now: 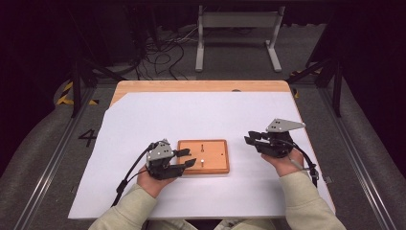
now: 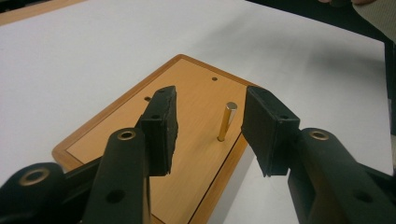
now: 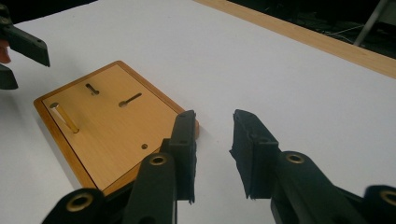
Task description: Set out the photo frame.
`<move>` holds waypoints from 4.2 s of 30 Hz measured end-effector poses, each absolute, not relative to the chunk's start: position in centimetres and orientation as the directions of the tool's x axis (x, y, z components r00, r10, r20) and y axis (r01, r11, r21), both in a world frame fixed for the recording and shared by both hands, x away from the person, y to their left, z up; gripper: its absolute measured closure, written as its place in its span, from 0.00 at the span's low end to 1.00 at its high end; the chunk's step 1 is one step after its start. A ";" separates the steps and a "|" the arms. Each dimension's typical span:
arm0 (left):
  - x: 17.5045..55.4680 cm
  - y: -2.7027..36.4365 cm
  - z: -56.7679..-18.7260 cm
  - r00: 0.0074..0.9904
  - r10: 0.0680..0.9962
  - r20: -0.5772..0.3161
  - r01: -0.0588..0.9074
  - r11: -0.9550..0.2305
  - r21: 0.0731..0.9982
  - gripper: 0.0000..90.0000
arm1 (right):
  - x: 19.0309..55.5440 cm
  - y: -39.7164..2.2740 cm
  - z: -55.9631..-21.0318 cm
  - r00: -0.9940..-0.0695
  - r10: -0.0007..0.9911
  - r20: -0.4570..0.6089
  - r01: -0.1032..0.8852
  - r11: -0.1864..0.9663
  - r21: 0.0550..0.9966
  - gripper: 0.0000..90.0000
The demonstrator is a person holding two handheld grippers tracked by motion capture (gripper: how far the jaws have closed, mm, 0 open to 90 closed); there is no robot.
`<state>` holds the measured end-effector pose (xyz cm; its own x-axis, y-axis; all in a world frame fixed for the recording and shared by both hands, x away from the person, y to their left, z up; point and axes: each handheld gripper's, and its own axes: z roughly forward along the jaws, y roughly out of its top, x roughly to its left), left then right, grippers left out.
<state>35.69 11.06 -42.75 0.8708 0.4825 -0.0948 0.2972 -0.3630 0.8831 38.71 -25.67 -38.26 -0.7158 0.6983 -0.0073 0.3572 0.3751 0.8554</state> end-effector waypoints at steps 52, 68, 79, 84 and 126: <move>37.3 6.1 -45.1 0.918 0.397 -0.020 0.256 -0.551 0.795 0.93 | 38.1 -26.8 -38.8 -0.698 0.716 0.028 0.398 0.355 0.846 0.75; 35.9 5.7 -45.1 0.918 0.358 0.173 0.099 -0.627 0.773 0.93 | 38.1 -26.6 -38.8 -0.704 0.710 0.029 0.397 0.359 0.844 0.75; 34.5 5.6 -45.3 0.893 0.315 0.320 -0.029 -0.671 0.740 0.93 | 38.0 -26.5 -38.9 -0.709 0.705 0.027 0.397 0.367 0.841 0.75; 34.2 5.7 -45.6 0.884 0.308 0.351 -0.065 -0.663 0.746 0.93 | 38.0 -25.8 -38.8 -0.735 0.678 0.012 0.382 0.399 0.834 0.72; 33.0 5.7 -46.0 0.850 0.277 0.449 -0.156 -0.681 0.716 0.93 | 45.2 -19.3 -41.8 -0.786 0.536 0.309 0.586 0.484 0.650 0.28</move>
